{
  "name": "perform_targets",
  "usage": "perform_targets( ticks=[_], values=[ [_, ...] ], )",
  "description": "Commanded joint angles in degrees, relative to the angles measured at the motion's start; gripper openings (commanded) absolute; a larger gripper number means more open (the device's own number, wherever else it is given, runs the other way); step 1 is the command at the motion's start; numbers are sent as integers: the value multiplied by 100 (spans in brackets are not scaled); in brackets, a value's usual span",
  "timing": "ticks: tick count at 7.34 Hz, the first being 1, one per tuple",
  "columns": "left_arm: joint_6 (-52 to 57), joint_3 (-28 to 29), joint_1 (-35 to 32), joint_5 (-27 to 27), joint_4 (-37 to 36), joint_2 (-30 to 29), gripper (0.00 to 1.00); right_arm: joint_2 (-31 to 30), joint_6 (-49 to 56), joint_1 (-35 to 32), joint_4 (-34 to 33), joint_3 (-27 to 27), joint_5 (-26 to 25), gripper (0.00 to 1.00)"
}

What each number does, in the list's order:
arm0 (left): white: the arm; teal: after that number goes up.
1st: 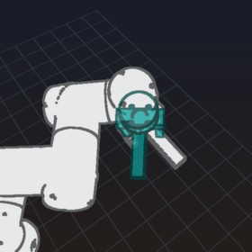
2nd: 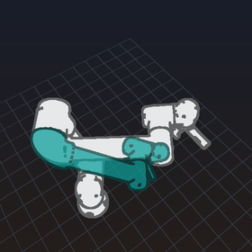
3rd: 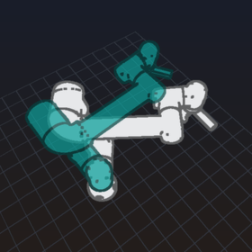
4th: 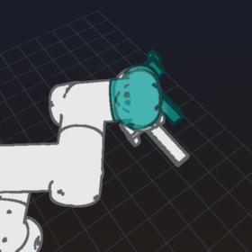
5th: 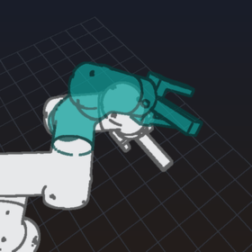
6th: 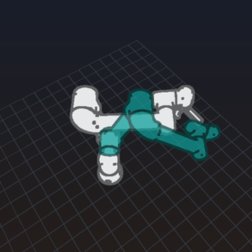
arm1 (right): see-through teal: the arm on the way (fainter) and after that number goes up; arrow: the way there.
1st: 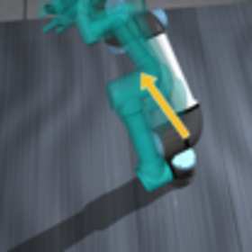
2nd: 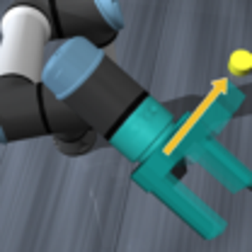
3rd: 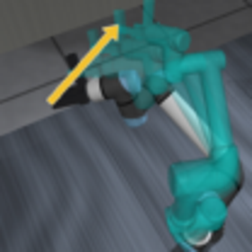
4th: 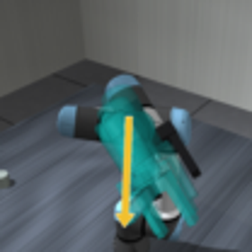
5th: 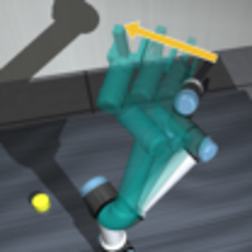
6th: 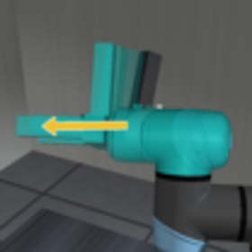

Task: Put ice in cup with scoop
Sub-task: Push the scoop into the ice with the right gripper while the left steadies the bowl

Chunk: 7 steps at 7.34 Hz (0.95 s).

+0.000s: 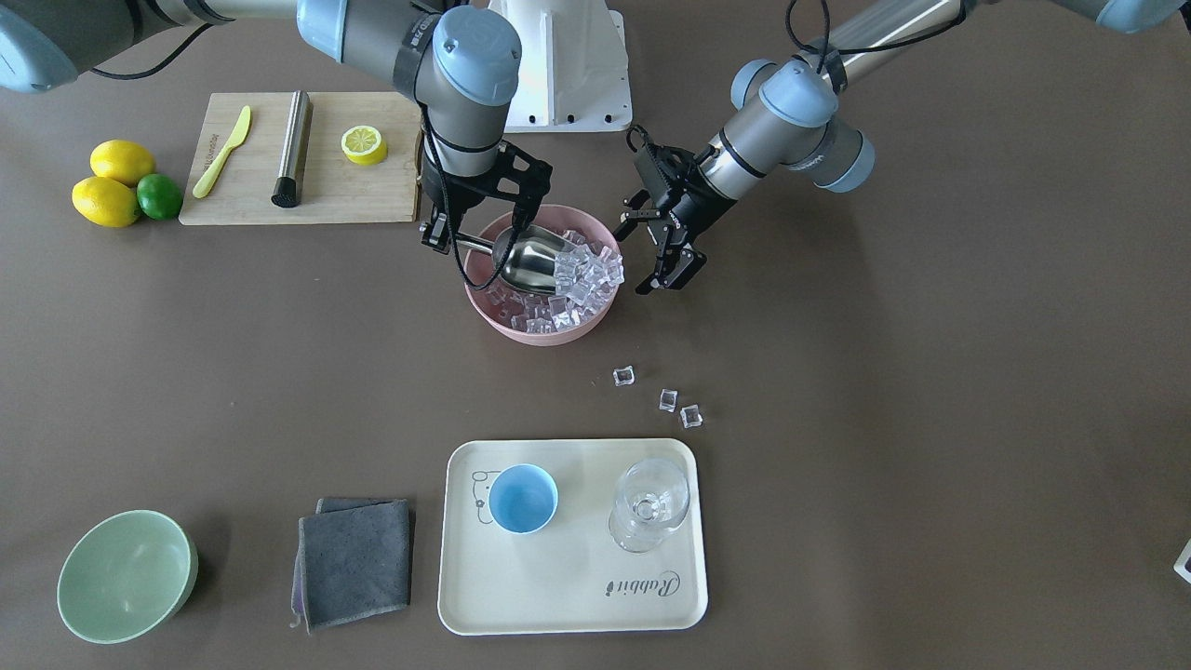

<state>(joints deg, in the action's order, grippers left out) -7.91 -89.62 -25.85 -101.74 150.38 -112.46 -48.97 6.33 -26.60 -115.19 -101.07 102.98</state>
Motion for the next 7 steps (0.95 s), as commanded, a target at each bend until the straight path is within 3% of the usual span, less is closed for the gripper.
perform_targets(
  ticks=[1, 5, 6, 7],
  values=[
    [0, -3, 1, 5, 0, -4, 98, -217, 122, 15, 636, 9, 46, 0],
    [-35, -134, -43, -47, 0, 57, 98, -227, 438, 15, 673, -219, 99, 0],
    [-35, -143, -52, -47, 0, 66, 98, -401, 448, 15, 839, -385, 91, 0],
    [-35, -143, -61, -47, -9, 66, 98, -690, 431, 15, 1493, -404, 195, 0]
  ],
)
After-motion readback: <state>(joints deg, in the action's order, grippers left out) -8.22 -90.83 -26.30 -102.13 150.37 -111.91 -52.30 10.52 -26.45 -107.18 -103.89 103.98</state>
